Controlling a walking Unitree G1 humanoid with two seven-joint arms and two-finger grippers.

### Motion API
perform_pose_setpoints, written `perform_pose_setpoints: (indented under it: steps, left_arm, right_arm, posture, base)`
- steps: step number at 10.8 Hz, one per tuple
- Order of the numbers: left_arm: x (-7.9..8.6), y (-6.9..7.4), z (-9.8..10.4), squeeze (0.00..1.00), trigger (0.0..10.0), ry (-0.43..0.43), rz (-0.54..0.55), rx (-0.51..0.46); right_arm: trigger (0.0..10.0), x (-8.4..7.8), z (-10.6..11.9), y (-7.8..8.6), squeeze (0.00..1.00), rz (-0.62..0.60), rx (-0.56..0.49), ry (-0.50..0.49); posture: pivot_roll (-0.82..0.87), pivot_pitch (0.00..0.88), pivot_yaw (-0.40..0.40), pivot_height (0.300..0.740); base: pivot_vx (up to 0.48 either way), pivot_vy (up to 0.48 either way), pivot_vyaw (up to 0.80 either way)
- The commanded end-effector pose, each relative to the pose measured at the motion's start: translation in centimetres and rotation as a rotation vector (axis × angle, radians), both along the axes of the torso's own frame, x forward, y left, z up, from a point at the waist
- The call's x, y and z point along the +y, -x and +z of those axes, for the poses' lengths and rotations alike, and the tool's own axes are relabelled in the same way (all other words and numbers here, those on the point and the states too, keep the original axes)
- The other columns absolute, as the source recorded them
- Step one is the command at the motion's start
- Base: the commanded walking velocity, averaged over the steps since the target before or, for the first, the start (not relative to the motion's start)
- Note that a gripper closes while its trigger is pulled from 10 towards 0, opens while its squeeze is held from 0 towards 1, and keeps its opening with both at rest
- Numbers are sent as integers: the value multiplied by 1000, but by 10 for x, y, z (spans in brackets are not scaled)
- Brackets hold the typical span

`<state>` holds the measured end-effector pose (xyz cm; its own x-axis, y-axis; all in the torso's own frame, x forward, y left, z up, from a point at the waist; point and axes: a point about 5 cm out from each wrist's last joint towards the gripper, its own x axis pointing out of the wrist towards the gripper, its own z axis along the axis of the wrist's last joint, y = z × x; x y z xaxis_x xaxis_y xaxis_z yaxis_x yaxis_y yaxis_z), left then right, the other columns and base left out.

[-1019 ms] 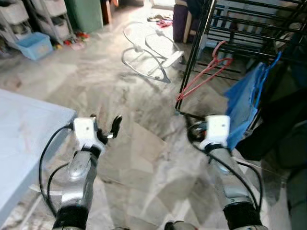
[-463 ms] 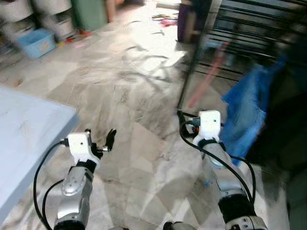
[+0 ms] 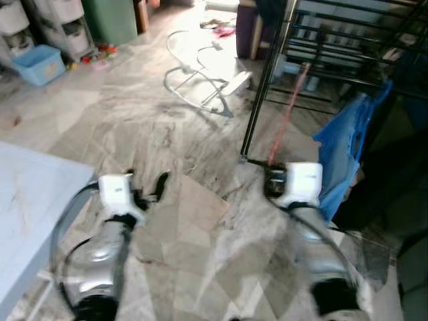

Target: Hang hanger

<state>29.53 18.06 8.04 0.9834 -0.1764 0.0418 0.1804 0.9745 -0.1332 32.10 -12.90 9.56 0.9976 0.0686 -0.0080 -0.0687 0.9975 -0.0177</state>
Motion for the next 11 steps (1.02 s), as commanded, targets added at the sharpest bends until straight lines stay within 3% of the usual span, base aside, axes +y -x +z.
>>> perform_pose_setpoints:
  steps: [1,8,11]
  left_arm:
    - [-11,-2,0,0,10000,7,-39,4]
    - [-18,-1,-3,0,10000,7,-73,17]
    - [-18,-1,-6,0,10000,4,-77,38]
  right_arm:
    - [10000,-13,1,0,0,-37,-8,10]
    - [10000,-18,3,-5,0,-101,-12,33]
    - [10000,-20,8,-12,0,-132,-4,20]
  posture:
    - [-147,105,-8,740]
    - [-150,112,4,740]
    - [-154,122,12,740]
  base:
    - [386,0,0]
    - [344,0,0]
    - [0,0,0]
